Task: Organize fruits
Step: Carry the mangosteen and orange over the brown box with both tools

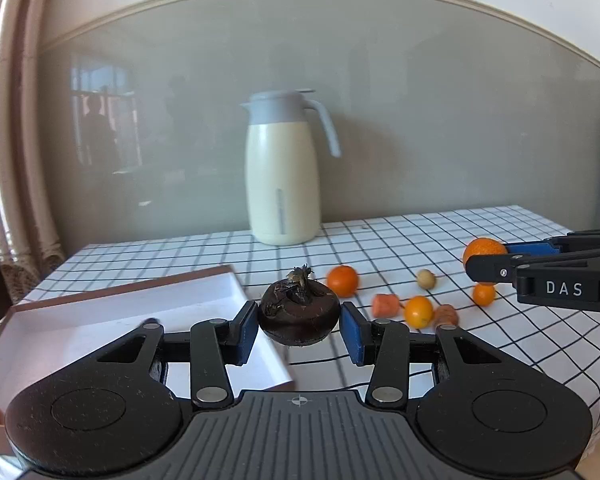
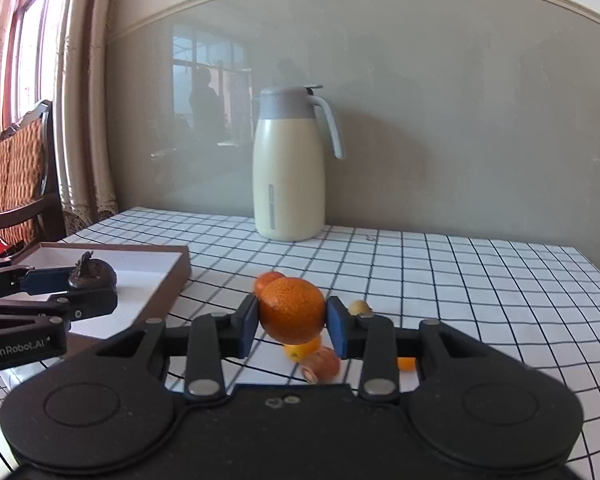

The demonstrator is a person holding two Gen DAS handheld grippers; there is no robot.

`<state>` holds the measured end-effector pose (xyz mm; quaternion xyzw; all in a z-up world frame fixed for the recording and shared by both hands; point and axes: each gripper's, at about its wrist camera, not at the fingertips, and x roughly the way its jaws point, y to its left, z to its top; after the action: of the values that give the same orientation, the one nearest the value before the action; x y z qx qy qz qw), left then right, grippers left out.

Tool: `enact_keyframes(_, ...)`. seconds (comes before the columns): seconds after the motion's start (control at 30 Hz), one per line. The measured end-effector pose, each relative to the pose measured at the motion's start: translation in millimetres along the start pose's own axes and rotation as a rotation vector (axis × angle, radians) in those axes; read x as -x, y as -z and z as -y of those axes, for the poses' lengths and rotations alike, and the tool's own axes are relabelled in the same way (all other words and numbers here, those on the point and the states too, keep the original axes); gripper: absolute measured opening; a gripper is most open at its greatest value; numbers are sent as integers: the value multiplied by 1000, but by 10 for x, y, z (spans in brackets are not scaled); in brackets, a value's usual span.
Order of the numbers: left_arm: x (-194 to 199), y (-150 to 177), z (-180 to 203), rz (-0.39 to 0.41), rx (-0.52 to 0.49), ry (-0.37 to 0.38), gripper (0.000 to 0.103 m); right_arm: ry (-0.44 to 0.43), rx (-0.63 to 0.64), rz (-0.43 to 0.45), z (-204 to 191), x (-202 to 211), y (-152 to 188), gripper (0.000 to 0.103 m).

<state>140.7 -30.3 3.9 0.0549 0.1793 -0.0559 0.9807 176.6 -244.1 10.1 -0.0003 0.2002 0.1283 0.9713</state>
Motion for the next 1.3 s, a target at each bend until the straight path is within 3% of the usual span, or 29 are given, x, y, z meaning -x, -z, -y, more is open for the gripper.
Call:
enact_keyframes(0.57,369,130,-775,30,85,-152,45,-148,82,63,-693,-98,-183,28)
enact_keyframes(1.3,487,313,-1726,20,187,-335,45,-241,143,76,-1344,-391,-249,28)
